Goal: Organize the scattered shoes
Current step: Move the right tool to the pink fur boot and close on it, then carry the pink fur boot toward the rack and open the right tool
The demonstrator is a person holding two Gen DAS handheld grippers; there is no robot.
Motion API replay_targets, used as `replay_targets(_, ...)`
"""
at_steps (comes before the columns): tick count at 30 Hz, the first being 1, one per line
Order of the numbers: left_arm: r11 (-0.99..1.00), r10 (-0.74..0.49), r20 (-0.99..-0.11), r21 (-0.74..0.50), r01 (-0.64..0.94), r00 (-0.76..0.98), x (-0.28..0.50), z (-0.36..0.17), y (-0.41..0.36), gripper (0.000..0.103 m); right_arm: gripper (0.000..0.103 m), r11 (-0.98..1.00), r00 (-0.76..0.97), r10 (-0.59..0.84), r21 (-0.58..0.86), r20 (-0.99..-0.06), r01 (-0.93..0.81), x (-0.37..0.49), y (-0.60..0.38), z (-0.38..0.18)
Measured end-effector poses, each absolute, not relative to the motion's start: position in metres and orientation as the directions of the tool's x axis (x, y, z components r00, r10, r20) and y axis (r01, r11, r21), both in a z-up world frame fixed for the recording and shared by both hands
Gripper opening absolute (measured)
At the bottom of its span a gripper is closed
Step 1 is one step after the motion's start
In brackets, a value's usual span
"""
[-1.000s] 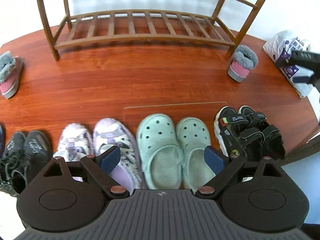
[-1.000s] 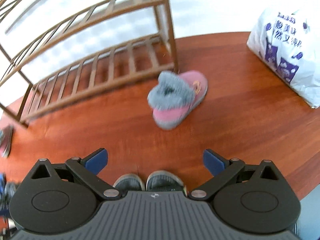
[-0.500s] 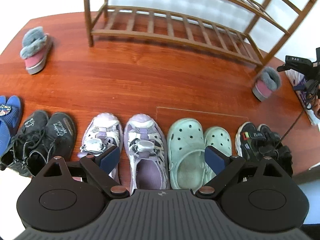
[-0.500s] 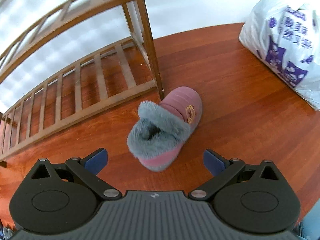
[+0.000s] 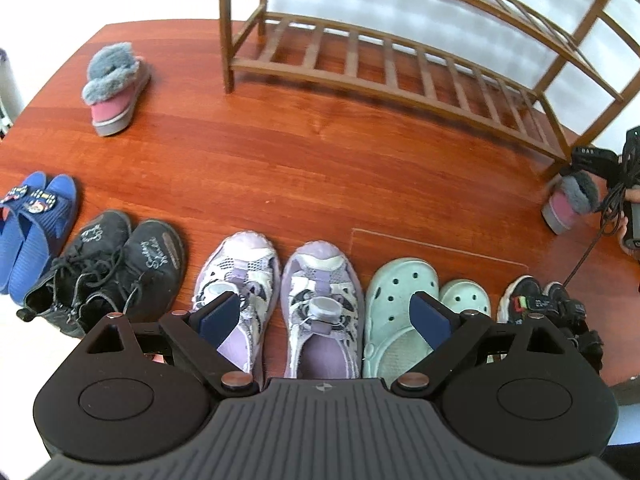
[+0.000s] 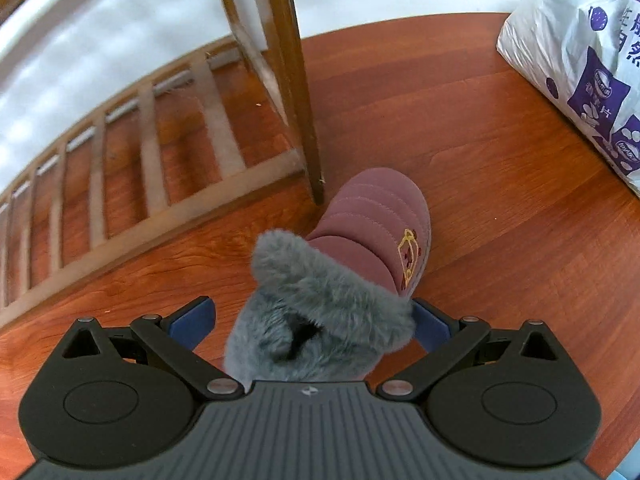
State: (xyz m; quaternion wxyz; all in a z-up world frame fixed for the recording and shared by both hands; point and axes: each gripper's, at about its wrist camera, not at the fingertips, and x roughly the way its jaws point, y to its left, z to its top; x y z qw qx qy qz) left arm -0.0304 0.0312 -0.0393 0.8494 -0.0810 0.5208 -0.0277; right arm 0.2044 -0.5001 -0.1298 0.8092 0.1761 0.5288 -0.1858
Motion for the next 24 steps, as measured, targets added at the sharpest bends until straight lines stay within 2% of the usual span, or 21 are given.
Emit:
replay_targets(6, 0.985, -0.103, -0.889, -0.154, -0.081, 0.446, -0.029, -0.041, 0.035, 0.093, 0.102, 0.860, 0.355, -0.127, 0.076, -0.926, 0.505, 0.210, -0.504, -0.150)
replay_targets(15, 0.983, -0.068, -0.891, -0.135, -0.120, 0.448, -0.027, -0.041, 0.035, 0.093, 0.095, 0.855, 0.346, -0.134, 0.068, -0.929, 0.514, 0.211, -0.515, -0.163)
replay_targets(21, 0.984, -0.052, -0.885, -0.123, -0.125, 0.463, -0.027, -0.037, 0.031, 0.093, 0.081, 0.872, 0.371, -0.163, 0.043, -0.914, 0.488, 0.204, -0.511, -0.155)
replay_targets(24, 0.986, -0.056, -0.880, -0.123, -0.113, 0.471, -0.027, -0.034, 0.026, 0.093, 0.079, 0.880, 0.382, -0.149, 0.053, -0.912, 0.471, 0.200, -0.511, -0.152)
